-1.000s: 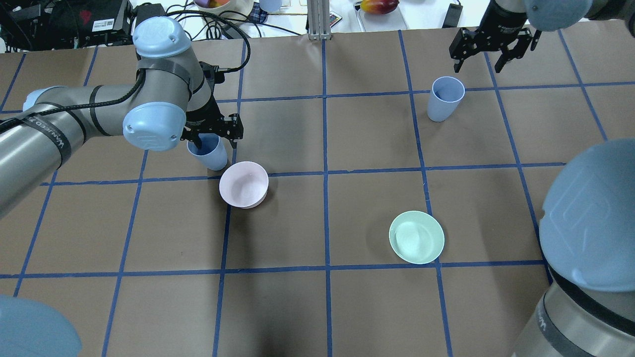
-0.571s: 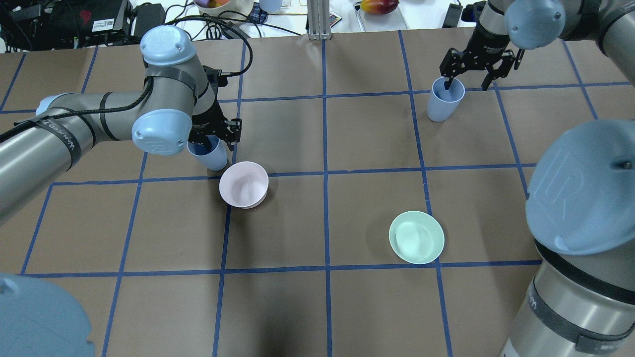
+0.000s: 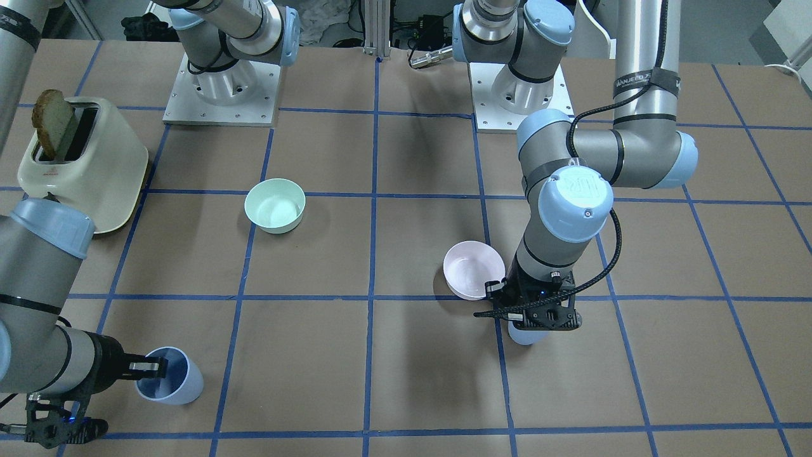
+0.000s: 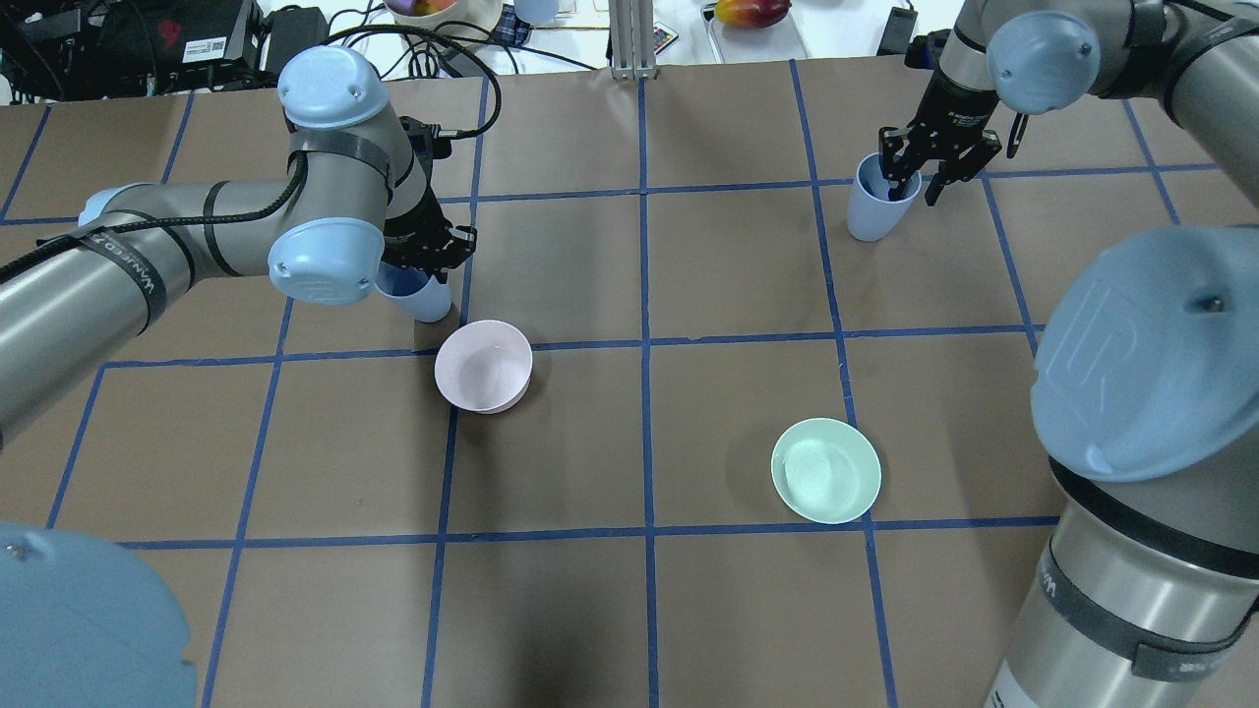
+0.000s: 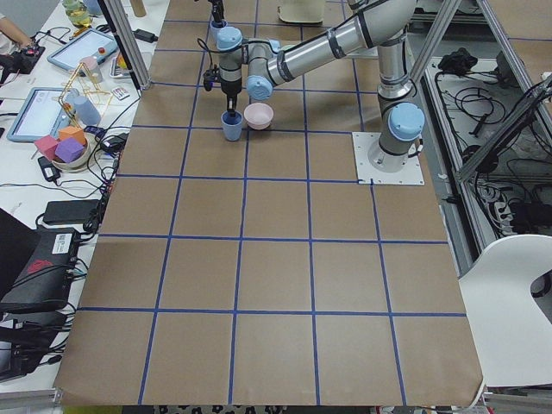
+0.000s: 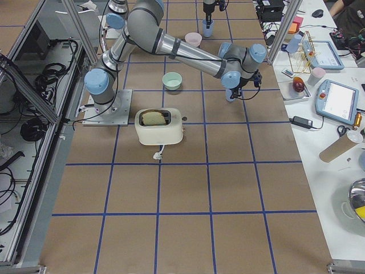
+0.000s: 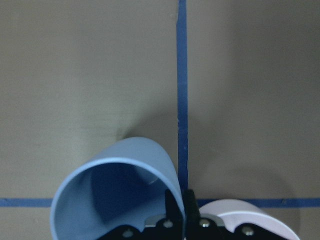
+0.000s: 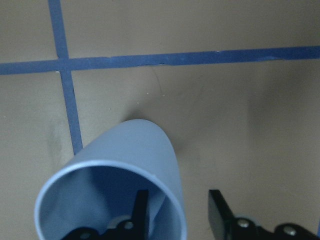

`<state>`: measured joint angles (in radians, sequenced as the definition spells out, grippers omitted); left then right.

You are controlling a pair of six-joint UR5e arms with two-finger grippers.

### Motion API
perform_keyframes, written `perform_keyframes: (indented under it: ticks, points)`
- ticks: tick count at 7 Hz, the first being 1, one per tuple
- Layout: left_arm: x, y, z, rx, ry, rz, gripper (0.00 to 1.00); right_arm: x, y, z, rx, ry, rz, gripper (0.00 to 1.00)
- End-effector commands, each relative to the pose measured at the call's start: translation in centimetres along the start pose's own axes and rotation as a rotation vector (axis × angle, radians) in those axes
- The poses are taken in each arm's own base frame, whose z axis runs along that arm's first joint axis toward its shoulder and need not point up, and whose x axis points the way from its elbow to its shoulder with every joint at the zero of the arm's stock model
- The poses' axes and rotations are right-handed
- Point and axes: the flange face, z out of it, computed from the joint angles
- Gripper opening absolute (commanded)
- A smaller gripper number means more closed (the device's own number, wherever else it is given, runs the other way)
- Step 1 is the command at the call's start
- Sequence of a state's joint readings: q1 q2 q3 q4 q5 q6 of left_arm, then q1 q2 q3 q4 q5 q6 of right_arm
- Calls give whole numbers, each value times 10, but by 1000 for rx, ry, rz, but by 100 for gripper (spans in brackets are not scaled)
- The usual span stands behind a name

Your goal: Stack blue cups with both arms

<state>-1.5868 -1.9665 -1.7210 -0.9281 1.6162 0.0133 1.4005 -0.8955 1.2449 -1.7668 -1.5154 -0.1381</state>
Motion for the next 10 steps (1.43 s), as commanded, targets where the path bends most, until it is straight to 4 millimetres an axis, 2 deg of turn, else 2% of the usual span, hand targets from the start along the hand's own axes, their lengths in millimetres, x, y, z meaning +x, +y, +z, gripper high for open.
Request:
perform_keyframes:
  ticks: [1,2,4,5,6,7,8,9,10]
  points:
    - [17,-33,-30,88,1,-26,0,0,0,-8,6,3,-38,0]
    - [53,-43,-53,96,23,-55,0,-2,2,-22,14,2,-41,0]
    - [161,-46,-77,64,116,-5,0,-6,16,-62,4,2,-39,0]
    - [209,-35,-64,48,125,-7,0,-7,22,-77,7,3,-39,0]
    - [242,-22,-45,21,121,-34,0,-7,22,-76,4,4,-39,0]
    - [259,-15,-31,11,111,-22,0,-7,22,-77,7,6,-39,0]
    - [261,-14,-23,2,106,-17,0,-7,22,-76,7,6,-39,0]
    - [262,-14,-14,-10,99,-12,4,-7,21,-74,6,3,-40,0]
    - [262,-15,-15,-7,100,-3,99,-7,21,-76,9,2,-39,0]
